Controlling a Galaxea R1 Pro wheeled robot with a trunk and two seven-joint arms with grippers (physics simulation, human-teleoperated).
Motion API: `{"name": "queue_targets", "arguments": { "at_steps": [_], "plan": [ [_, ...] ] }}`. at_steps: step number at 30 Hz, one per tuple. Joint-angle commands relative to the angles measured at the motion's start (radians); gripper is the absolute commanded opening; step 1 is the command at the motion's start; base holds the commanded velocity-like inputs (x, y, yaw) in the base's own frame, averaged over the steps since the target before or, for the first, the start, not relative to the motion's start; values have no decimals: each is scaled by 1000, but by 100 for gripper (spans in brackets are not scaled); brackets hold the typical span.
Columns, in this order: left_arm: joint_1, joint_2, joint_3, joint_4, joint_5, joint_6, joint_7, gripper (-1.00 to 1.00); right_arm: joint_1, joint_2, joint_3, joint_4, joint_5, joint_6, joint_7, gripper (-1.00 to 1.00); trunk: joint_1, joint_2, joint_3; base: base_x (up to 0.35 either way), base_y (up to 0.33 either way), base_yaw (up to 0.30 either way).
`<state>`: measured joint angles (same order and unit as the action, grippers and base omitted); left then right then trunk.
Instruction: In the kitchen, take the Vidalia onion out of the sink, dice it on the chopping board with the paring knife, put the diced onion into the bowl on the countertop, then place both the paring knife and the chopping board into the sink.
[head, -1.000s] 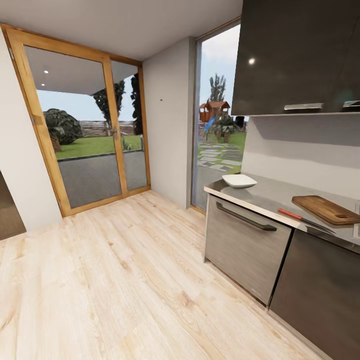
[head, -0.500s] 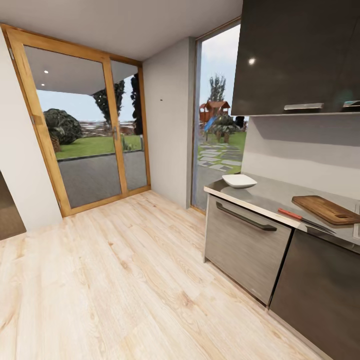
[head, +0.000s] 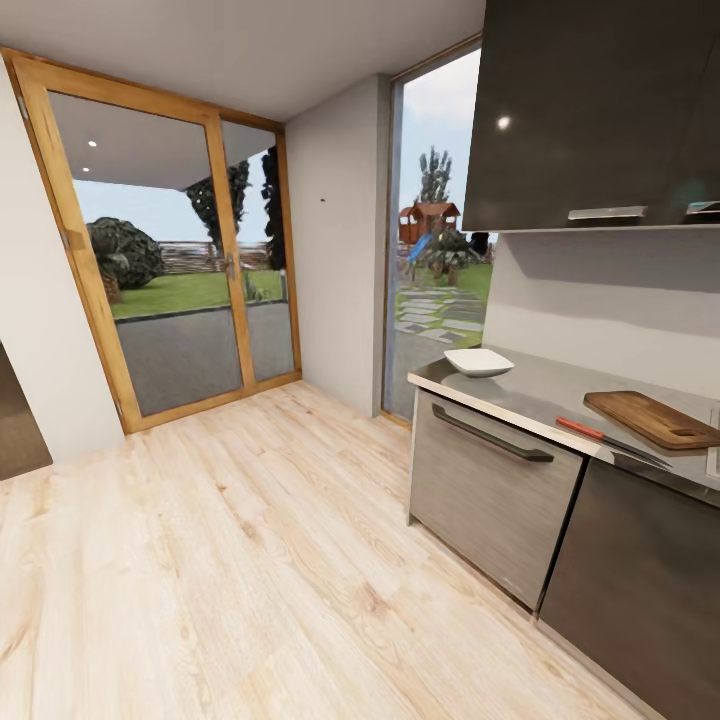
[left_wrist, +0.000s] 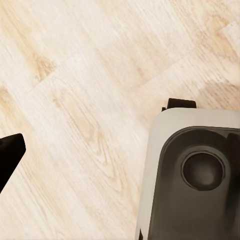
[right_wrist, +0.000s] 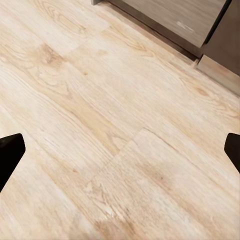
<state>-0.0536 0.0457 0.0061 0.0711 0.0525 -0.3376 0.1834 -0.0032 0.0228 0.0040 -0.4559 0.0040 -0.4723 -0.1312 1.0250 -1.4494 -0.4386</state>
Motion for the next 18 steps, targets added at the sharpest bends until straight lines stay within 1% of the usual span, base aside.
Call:
{"name": "queue_targets", "arguments": {
  "at_steps": [1,18],
  "plan": [
    [-2,0,0,4,5,-8,-1,100,0,0,1,0,1,-2,-4,100,0,-1,-1,0,0,0],
    [-2,0,0,4,5,-8,0,100,0,0,1,0,1,-2,-4,100,0,-1,-1,0,0,0]
  ]
}}
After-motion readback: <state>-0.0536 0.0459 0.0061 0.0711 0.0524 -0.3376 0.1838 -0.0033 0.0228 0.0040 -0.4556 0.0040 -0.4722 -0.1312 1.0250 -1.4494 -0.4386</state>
